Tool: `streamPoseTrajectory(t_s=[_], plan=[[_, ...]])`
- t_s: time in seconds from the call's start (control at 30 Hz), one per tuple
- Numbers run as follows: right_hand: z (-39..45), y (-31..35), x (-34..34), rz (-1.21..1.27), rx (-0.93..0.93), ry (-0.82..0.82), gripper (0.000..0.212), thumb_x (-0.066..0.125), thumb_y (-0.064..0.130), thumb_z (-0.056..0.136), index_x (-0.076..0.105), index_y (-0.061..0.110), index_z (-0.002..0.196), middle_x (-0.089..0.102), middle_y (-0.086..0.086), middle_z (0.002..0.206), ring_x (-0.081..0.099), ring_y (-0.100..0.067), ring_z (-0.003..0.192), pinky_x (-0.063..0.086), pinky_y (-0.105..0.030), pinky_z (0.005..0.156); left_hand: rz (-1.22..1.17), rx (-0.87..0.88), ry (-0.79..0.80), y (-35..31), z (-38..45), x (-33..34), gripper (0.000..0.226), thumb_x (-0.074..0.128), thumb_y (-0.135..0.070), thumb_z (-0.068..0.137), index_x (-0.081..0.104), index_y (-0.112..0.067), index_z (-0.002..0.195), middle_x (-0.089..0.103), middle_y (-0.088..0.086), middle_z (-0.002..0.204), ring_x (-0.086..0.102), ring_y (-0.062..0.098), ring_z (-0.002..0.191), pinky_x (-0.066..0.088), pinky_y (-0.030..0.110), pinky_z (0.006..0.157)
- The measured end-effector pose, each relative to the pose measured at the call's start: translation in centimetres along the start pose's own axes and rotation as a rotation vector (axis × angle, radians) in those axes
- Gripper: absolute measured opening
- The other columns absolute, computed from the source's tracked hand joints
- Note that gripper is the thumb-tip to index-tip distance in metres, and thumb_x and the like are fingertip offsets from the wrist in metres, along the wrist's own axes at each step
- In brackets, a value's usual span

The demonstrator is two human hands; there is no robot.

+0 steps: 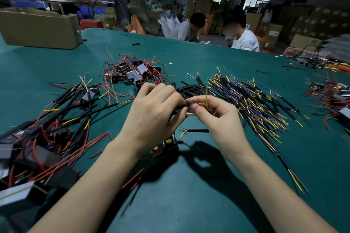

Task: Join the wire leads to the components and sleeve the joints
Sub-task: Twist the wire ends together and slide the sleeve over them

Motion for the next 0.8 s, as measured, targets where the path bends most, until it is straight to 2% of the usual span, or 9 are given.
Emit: streamPoseTrajectory(t_s=[0.17,0.3,0.37,0.43,0.5,0.53,0.6,0.7,0.8], plan=[[0.0,0.1,-0.1,0.033,0.018,0.007,0.018,0.059,-0.001,0.089,0.069,0.013,0.088,0.067,0.013,0.066,0.055,0.004,0.056,0.041,-0.004,0.058,0.011,0.044,-0.031,-0.1,0.0,-0.1,0.016,0.062,-0.018,0.089,0.067,-0.007,0.078,0.063,0.006,0.074,0.058,0.028,0.066,0.044,0.039,0.069],[-0.1,0.1,-0.1,0.02,0.025,0.008,0.019,0.06,0.0,0.09,0.07,0.016,0.086,0.069,0.01,0.072,0.058,0.004,0.065,0.043,-0.006,0.064,-0.077,0.007,-0.002,0.0,-0.2,-0.1,0.016,0.06,-0.017,0.09,0.068,-0.007,0.079,0.063,0.005,0.075,0.058,0.027,0.069,0.043,0.041,0.07],[-0.1,0.1,-0.1,-0.004,0.008,0.008,0.02,0.06,0.0,0.09,0.07,0.017,0.086,0.071,0.005,0.08,0.062,-0.002,0.076,0.047,-0.011,0.072,-0.272,-0.131,0.036,-0.1,-0.2,0.1,0.014,0.061,-0.016,0.089,0.068,-0.008,0.081,0.062,0.002,0.075,0.057,0.02,0.072,0.042,0.037,0.07],[-0.2,0.1,-0.2,-0.069,-0.032,-0.006,0.019,0.06,0.001,0.09,0.069,0.017,0.087,0.071,-0.006,0.087,0.065,-0.011,0.083,0.051,-0.021,0.079,-0.581,-0.346,0.065,0.0,-0.4,0.5,0.013,0.061,-0.015,0.088,0.069,-0.01,0.08,0.061,-0.004,0.071,0.054,0.007,0.07,0.041,0.024,0.069],[-0.1,0.1,-0.5,-0.185,-0.101,-0.035,0.015,0.062,0.004,0.09,0.069,0.016,0.088,0.068,-0.012,0.09,0.066,-0.019,0.085,0.053,-0.032,0.08,-0.911,-0.586,0.182,0.3,-0.3,1.1,0.018,0.059,-0.015,0.09,0.068,-0.012,0.075,0.063,-0.007,0.066,0.055,0.001,0.066,0.041,0.014,0.066],[-0.1,0.2,-0.6,-0.261,-0.151,-0.046,0.012,0.063,0.005,0.09,0.07,0.014,0.088,0.066,-0.01,0.087,0.065,-0.019,0.084,0.053,-0.034,0.078,-1.06,-0.696,0.255,0.4,-0.3,1.5,0.022,0.057,-0.013,0.091,0.067,-0.013,0.072,0.064,-0.006,0.065,0.056,0.002,0.064,0.041,0.013,0.065],[-0.1,0.3,-0.6,-0.413,-0.26,-0.043,0.008,0.064,0.007,0.089,0.071,0.01,0.088,0.061,-0.003,0.081,0.06,-0.014,0.077,0.047,-0.025,0.071,-1.263,-0.901,0.354,0.7,-0.3,2.4,0.034,0.053,-0.01,0.091,0.068,-0.017,0.062,0.064,-0.003,0.062,0.056,0.005,0.057,0.041,0.02,0.066],[-0.2,0.3,-0.5,-0.499,-0.32,-0.022,0.008,0.064,0.005,0.087,0.07,0.011,0.087,0.057,0.002,0.08,0.052,-0.005,0.07,0.04,-0.015,0.068,-1.298,-1.03,0.38,1.2,-0.4,3.2,0.043,0.052,-0.009,0.09,0.068,-0.017,0.051,0.055,-0.002,0.051,0.049,0.009,0.049,0.036,0.029,0.063],[-0.1,0.3,-0.8,-0.484,-0.302,-0.008,0.012,0.065,0.005,0.084,0.069,0.015,0.086,0.06,-0.003,0.082,0.058,-0.017,0.073,0.048,-0.025,0.067,-1.255,-0.953,0.351,0.8,-0.6,2.8,0.035,0.056,-0.015,0.09,0.067,-0.019,0.057,0.045,-0.008,0.051,0.04,0.007,0.05,0.036,0.016,0.052]])
Point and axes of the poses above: each hand's wrist, its own z-axis towards the middle knuckle, its own x-axis out of the palm, y = z × x, the point moved 2 cm from there along z, towards the middle knuckle
